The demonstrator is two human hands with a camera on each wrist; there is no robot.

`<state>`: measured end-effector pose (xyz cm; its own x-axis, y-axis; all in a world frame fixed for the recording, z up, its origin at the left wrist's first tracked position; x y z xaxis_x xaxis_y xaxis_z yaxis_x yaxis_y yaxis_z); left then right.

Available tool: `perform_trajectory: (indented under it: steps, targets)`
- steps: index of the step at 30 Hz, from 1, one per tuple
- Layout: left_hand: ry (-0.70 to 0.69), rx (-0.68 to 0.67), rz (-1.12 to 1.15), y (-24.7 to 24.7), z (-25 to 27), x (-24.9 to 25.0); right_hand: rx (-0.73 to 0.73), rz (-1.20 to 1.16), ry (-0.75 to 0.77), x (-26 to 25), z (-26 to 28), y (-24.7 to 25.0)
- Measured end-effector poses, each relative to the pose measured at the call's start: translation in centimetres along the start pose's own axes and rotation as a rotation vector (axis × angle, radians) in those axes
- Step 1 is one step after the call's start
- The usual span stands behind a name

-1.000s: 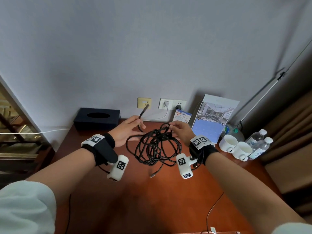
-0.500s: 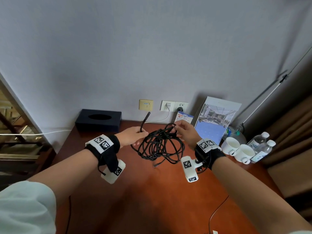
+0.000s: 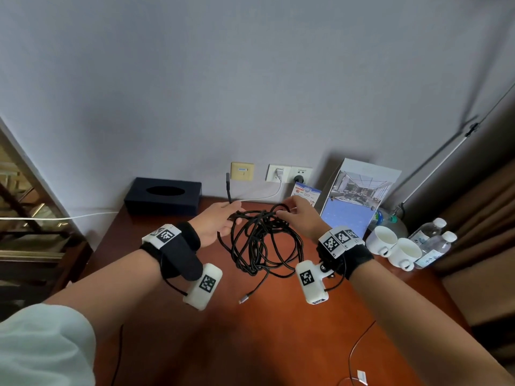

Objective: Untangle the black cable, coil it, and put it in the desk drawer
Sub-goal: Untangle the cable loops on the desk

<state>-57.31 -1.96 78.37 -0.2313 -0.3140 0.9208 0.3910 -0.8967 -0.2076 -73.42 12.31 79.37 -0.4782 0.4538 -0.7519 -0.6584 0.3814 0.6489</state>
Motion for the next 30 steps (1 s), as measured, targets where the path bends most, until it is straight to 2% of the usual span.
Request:
perform_trajectory:
  steps: [4, 7, 11, 15, 19, 22, 26, 30]
  targets:
    - [-0.042, -0.009, -0.074, -0.2, 0.2, 0.5, 0.028, 0.141, 0.148, -1.1, 0.2, -0.5]
    - [-0.069, -0.016, -0.149, -0.3, 0.4, 0.9, -0.005, 0.225, 0.286, -2.0, 0.6, -1.2]
    - [-0.088, -0.018, -0.254, -0.4, 0.6, 1.1, -0.020, 0.276, 0.364, -2.5, 0.5, -2.1]
    - [-0.094, -0.032, -0.291, 0.1, 0.6, 1.0, -0.165, 0.291, 0.347, -2.3, 0.3, -2.7]
    - [-0.104, -0.062, -0.345, 0.3, 0.7, 0.7, -0.276, 0.285, 0.444, -3.1, 0.7, -3.2]
    - [-0.118, -0.037, -0.449, 0.4, 1.1, 0.9, -0.308, 0.189, 0.375, -2.9, 1.0, -3.2]
    - [-0.243, 0.050, -0.678, 1.0, 1.8, 1.0, -0.289, 0.087, 0.305, -2.1, 1.6, -3.2]
    - [-0.382, 0.001, -0.842, 0.1, 2.4, 1.1, -0.272, 0.031, 0.261, -1.6, 1.7, -3.4]
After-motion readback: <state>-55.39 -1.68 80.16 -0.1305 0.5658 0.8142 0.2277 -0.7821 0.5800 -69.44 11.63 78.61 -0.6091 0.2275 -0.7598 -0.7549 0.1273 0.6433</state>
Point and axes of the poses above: each hand's wrist, its own z-axis away from the middle knuckle, its own y-axis out of the back of the hand, x = y × z, the point moved 2 cm from there along -z, towards the middle knuckle, and after that the axes turned 7 degrees about -x, right-handed, at the moved point
